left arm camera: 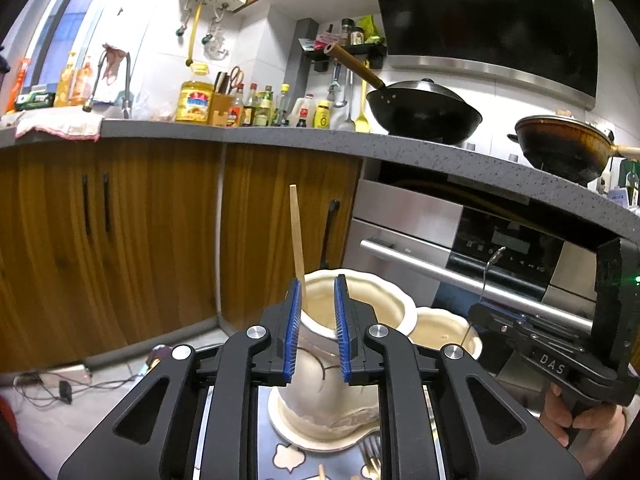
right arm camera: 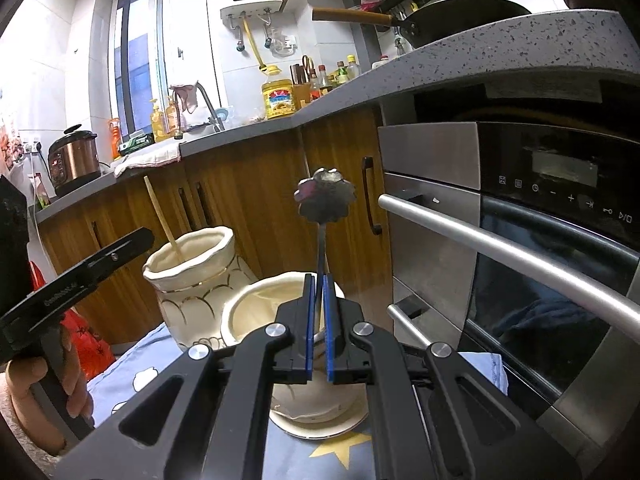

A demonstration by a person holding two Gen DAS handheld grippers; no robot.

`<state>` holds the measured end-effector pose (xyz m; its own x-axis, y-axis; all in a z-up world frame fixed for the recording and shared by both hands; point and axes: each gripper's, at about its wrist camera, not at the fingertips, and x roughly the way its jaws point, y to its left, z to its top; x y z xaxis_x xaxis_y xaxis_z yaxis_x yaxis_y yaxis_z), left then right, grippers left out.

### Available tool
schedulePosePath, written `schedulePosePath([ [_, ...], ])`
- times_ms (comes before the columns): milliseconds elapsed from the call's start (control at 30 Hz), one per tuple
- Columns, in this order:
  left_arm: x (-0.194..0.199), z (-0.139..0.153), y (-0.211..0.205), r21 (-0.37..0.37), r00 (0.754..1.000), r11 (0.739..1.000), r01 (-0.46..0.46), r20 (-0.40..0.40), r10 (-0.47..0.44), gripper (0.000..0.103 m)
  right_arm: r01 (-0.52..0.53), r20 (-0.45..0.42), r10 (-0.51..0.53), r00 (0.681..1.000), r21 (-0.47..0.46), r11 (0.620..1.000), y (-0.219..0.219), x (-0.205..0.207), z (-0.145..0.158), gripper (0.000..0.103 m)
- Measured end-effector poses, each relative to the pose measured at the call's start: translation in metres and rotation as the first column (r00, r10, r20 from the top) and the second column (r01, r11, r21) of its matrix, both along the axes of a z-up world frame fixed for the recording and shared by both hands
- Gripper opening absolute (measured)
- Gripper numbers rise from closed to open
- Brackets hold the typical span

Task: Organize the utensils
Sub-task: 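Lower the chopstick into the tall cup while the right tool drops the spoon in the small cup, then withdraw both open tools from the holder back over the utensils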

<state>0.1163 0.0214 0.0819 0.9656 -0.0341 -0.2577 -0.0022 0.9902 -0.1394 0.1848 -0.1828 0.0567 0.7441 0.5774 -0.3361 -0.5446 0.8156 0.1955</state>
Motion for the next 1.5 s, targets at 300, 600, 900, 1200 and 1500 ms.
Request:
schedulePosePath([
  [300, -0.008, 0.002, 0.005, -0.007, 1.000, 1.000, -0.014, 0.004, 0.014, 0.020, 0.033, -0.023, -0.033, 0.999, -0.004, 0.999, -0.003, 0.004, -0.003, 0.006],
  [600, -0.015, -0.004, 0.009, -0.004, 0.999, 0.999, -0.035, -0.023, 0.035, 0.040, 0.043, -0.034, -0.042, 0.999, 0.029, 0.999, -0.012, -0.003, 0.001, 0.043],
  [900, -0.038, -0.018, 0.015, -0.004, 0.994, 0.997, -0.078, -0.080, 0.077, 0.088, 0.049, -0.034, -0.047, 0.998, 0.050, 0.998, -0.022, -0.030, 0.000, 0.098],
  [1200, -0.064, -0.044, 0.017, 0.028, 0.970, 0.994, -0.108, -0.216, 0.111, 0.098, -0.006, -0.112, 0.001, 0.994, -0.045, 0.999, -0.014, -0.057, -0.019, 0.098],
  [1500, -0.094, -0.059, 0.012, 0.084, 0.943, 0.993, -0.087, -0.314, 0.109, 0.098, -0.033, -0.190, 0.007, 0.982, -0.133, 0.991, -0.006, -0.083, -0.038, 0.098],
])
